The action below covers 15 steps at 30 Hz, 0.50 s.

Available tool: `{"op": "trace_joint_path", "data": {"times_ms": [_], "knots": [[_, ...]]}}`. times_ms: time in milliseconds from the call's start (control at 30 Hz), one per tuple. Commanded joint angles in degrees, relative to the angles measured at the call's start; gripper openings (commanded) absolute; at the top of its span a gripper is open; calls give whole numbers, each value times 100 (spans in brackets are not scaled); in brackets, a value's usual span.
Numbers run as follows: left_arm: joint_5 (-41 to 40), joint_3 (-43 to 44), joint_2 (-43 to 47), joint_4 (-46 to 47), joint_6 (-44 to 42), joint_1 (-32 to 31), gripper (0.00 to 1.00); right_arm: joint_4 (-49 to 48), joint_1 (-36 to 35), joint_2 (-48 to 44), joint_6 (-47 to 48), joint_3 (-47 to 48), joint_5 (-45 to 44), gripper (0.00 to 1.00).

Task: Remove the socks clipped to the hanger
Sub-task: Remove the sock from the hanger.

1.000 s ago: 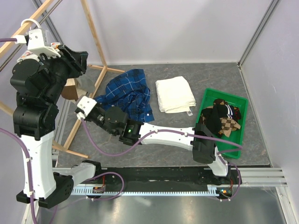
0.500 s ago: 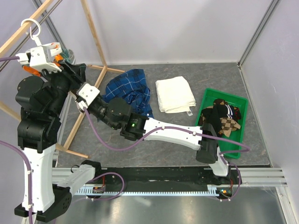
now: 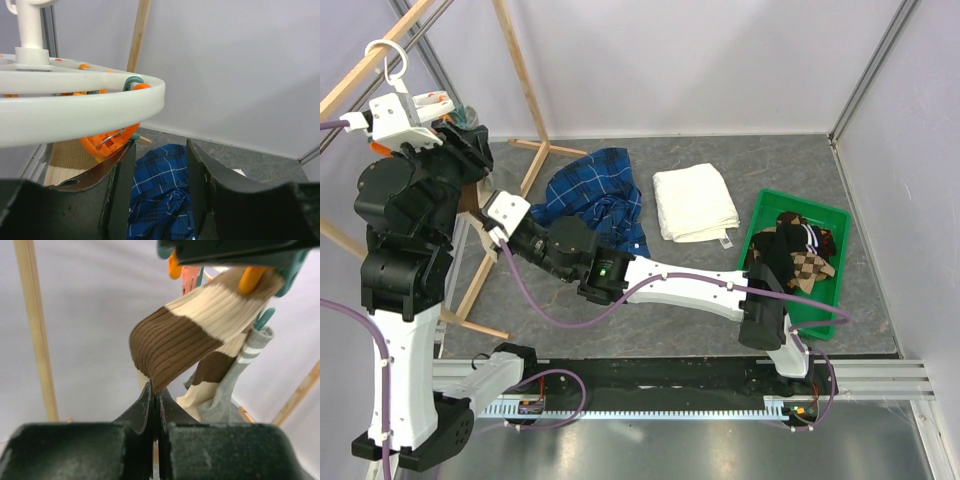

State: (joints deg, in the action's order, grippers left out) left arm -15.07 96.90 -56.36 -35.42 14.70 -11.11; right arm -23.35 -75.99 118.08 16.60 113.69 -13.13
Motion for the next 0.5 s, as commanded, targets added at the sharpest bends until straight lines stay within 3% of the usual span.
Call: {"op": "trace_joint_path", "data": {"times_ms": [0, 233, 467], "knots": [[-102, 57, -104, 500, -108, -5, 51, -319, 5, -198, -201, -180, 346, 0], [758, -278, 90, 1248, 410, -5, 43, -424, 5, -320, -166, -400, 407, 0], [690, 205, -15, 985, 657, -5, 38, -354, 5, -295, -175, -277, 451, 0]]}}
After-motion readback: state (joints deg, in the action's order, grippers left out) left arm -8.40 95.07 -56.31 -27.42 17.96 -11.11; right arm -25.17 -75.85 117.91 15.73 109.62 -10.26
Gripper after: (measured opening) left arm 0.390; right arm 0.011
